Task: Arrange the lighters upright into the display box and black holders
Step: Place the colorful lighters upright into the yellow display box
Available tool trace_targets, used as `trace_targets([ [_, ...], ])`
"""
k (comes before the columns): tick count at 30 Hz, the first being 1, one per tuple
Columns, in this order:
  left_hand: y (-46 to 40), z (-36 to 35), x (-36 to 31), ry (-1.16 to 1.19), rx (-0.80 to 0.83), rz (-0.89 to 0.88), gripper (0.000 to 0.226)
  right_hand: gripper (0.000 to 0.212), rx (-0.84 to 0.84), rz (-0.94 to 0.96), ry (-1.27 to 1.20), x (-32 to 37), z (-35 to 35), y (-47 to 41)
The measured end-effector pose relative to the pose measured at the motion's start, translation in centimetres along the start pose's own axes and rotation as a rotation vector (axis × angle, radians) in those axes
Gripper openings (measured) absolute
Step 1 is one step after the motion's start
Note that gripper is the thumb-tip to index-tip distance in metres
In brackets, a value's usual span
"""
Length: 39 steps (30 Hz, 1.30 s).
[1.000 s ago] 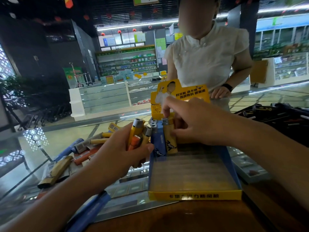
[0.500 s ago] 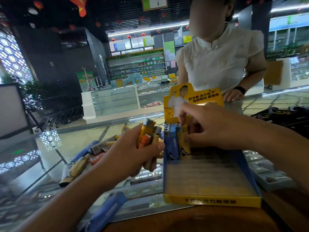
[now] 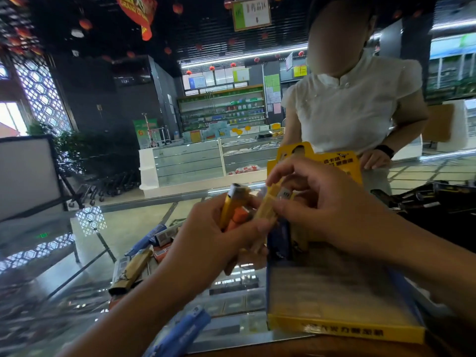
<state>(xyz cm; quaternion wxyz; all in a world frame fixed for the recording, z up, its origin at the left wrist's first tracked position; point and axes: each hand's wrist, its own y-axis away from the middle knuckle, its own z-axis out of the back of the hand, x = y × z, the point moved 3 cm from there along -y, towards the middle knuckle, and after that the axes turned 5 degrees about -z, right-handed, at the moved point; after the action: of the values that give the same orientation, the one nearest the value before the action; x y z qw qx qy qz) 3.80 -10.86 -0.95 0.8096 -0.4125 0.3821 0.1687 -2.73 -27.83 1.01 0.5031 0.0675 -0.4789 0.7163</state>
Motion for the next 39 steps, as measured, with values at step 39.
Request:
trace_targets([
  [39,0.2,-0.3,1.0,0.140,0.223,0.161,0.020,0.013,0.007,-0.074,-0.222,-0.1,0.4,-0.4],
])
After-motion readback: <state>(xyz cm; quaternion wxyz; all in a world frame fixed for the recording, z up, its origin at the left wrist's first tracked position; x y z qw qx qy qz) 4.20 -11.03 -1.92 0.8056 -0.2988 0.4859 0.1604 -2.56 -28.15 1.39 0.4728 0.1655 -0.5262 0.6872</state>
